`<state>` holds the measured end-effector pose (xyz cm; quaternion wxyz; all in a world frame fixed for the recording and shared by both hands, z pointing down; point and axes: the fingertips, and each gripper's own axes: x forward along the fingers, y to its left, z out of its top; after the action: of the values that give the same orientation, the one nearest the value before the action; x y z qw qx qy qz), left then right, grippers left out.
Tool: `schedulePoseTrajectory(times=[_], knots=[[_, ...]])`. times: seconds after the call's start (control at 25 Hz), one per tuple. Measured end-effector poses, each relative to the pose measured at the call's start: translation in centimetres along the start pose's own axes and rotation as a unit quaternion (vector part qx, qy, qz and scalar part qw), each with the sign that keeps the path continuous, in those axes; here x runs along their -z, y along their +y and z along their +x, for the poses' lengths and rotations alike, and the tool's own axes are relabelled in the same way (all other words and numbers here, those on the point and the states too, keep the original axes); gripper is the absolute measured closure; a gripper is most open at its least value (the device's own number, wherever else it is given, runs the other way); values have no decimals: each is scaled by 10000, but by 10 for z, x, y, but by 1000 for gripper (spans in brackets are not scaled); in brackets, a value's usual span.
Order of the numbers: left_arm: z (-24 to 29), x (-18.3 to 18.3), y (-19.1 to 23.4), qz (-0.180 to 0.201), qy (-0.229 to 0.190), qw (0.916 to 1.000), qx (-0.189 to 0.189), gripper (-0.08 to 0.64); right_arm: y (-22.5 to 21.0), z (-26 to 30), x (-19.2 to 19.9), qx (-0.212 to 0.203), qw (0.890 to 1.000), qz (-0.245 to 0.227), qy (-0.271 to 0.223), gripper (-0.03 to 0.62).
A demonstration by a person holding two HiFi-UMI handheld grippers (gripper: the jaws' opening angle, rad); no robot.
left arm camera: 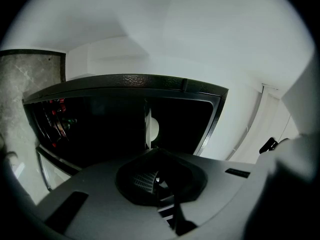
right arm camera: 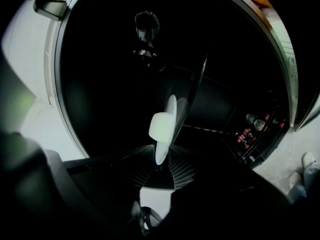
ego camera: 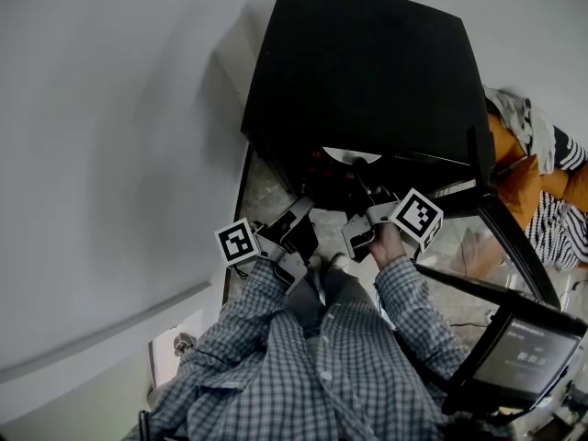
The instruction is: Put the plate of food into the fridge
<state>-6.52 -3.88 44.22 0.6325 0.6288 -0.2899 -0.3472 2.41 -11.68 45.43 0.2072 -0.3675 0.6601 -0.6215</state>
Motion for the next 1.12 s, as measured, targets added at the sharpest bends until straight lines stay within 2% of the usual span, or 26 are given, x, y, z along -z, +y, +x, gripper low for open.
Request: schedulePoseTrajectory(times=[0.2,0.4,0.56,0.84,1.0,1.12], knots=[[0,-2,1,-20,-12,10000,5,554,1,-2,1,-71,9999,-87,85,515],[0,-4,3,75,-37,10000,-20,554,-1,-15,10,-42,9980,-555,300,515],[4,-8,1,113,-77,9999,38,554,-4,-12,11,-58,9968,-703,376,515],[12,-6,1,533,132,9984,-99,554,-7,-23,18,41,9923,-1098,572,515],[15,-4,5,644,253,9975,-128,554,-20,-28,13,236,9921,-1126,508,515],[13,-3,5,623,249,9976,-144,554,-23,-24,10,269,9941,-955,428,515]])
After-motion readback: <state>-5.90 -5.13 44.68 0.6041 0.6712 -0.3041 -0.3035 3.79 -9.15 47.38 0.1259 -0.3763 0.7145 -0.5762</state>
